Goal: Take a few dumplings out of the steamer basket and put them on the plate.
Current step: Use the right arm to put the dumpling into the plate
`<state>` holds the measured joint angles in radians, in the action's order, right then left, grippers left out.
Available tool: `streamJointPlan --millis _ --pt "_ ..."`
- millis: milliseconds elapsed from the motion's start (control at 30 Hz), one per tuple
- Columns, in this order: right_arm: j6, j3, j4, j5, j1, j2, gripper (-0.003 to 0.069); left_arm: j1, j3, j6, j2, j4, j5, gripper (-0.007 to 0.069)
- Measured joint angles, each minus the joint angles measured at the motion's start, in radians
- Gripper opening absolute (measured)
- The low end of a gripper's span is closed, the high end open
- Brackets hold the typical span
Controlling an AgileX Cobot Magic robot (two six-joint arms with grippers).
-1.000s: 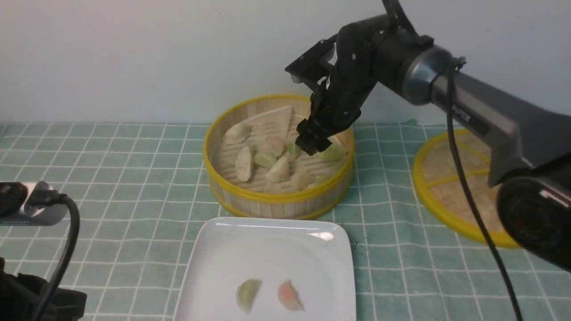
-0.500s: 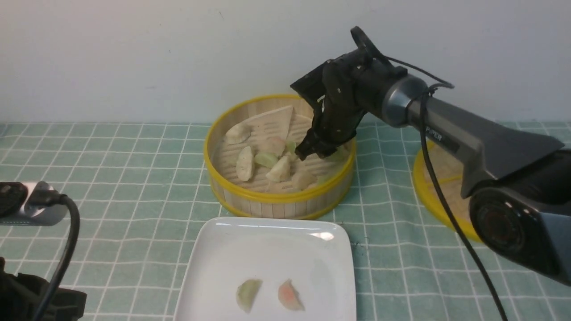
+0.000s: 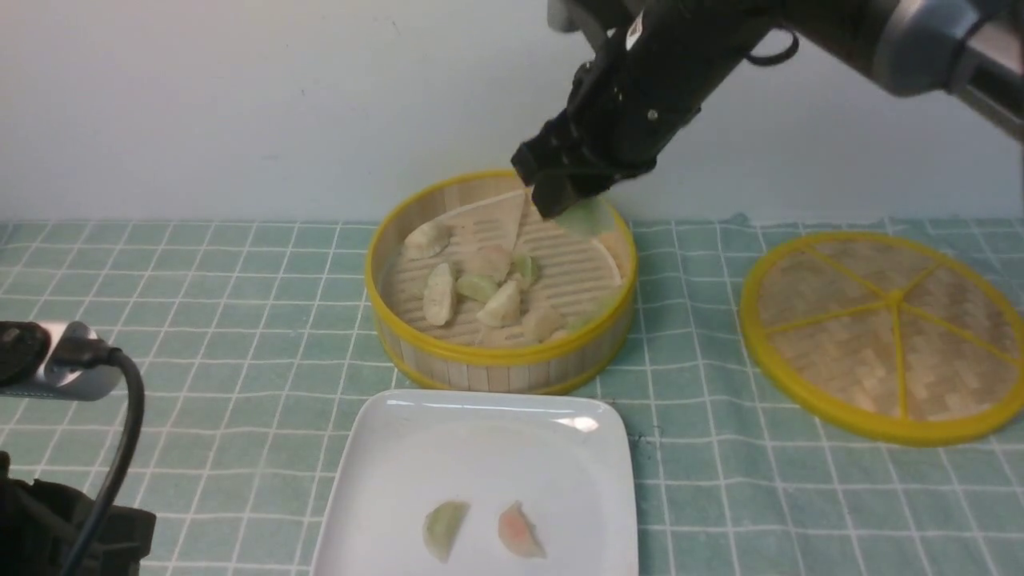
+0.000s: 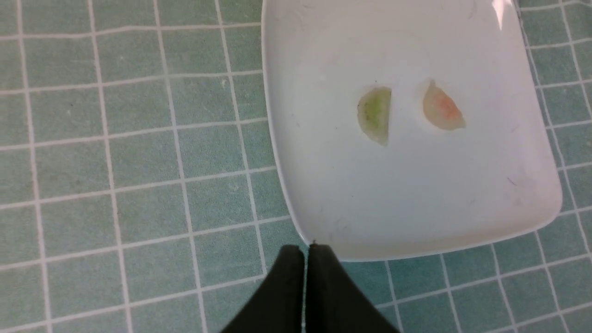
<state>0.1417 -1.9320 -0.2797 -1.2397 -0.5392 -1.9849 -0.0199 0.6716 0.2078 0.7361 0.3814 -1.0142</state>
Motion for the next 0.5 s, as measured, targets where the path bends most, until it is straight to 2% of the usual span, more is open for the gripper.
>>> streamJointPlan --millis 167,300,400,500 --pt "0.02 0.278 -0.011 0.0 -0.093 0.001 0.0187 0.0 0.0 0.004 0.0 0.001 0.001 -0.0006" --pt "0.038 0.359 0.008 0.006 -0.135 -0.059 0.0202 0.0 0.0 0.007 0.0 0.001 0.001 -0.0006" --pt "0.027 0.37 0.004 0.019 -0.143 -0.099 0.0321 0.0 0.0 0.007 0.0 0.001 0.002 -0.0006" --pt "0.004 0.343 0.001 0.014 -0.143 -0.102 0.0496 0.0 0.0 0.008 0.0 0.002 0.002 -0.0006"
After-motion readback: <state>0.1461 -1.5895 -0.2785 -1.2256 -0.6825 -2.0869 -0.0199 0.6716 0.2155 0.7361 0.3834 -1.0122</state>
